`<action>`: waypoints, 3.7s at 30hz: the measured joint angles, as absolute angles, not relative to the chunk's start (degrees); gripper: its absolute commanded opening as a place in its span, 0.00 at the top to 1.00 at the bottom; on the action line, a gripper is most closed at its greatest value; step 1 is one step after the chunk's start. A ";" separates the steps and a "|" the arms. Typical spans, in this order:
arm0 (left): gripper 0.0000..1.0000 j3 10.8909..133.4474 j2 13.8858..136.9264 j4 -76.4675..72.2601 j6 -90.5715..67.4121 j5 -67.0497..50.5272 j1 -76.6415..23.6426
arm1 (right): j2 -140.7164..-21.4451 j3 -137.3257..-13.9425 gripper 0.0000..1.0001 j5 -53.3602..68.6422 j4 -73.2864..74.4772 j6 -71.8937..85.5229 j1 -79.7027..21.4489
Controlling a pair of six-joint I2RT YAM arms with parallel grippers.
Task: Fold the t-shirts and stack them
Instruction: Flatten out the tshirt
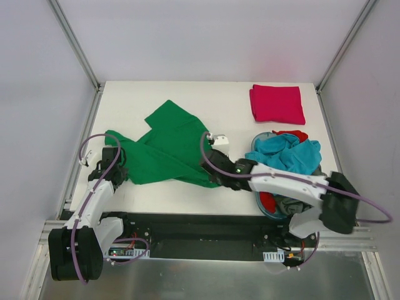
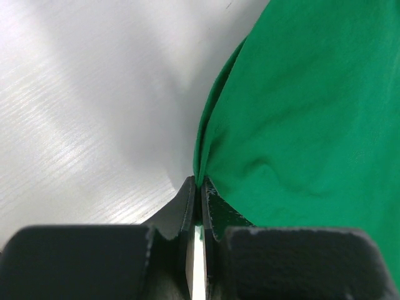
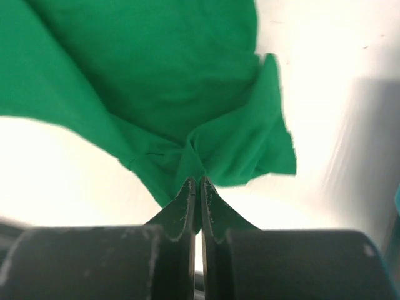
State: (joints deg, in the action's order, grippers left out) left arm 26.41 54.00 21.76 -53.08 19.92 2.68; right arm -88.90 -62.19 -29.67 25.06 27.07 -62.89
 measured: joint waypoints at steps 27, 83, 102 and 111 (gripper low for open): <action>1.00 26.28 51.51 21.82 -52.49 20.03 2.68 | -72.60 -52.88 0.04 -14.66 22.57 10.31 -67.85; 1.00 25.82 50.72 21.87 -52.49 20.03 2.68 | -88.62 -54.00 0.65 -20.80 29.36 30.48 -58.00; 1.00 31.57 37.15 30.06 -52.49 20.10 2.68 | -74.08 -54.26 0.99 -26.06 27.53 27.00 -56.75; 1.00 56.05 28.25 33.78 -52.47 20.16 2.68 | -54.00 -70.83 0.99 -27.57 34.17 17.37 -56.77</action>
